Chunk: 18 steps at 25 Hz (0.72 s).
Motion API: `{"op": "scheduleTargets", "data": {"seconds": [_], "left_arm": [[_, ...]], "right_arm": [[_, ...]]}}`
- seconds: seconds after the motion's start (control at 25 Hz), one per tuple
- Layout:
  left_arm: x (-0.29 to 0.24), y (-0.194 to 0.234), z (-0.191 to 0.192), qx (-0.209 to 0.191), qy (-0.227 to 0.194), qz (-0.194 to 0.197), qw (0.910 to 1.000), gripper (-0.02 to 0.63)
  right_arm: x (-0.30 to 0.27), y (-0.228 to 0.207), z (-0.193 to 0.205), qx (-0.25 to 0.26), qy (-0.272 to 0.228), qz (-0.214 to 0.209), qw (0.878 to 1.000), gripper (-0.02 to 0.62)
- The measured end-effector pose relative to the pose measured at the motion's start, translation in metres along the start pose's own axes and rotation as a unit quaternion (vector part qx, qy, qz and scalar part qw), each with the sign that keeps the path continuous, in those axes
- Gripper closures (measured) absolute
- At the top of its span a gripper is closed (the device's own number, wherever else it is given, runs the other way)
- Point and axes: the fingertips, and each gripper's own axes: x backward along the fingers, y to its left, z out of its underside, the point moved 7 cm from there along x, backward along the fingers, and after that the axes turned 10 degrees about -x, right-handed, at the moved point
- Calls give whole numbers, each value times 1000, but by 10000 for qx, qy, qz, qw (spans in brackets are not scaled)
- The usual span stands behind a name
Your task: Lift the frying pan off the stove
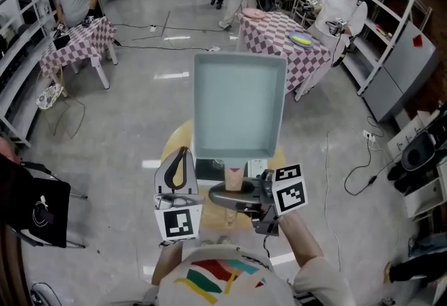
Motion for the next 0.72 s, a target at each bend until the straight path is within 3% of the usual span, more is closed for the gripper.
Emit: {"op": "scheduleTargets", "data": {"seconds": [0.4,0.72], "left_arm": [[7,-1,-7,-97,-50,17,9999,600],[9,-5,-5,-75,-20,58,10000,600]], "right_arm": [[-1,4,7,-136,-26,-134,9998,577],[10,1,7,-150,-65,137,9998,577]]}}
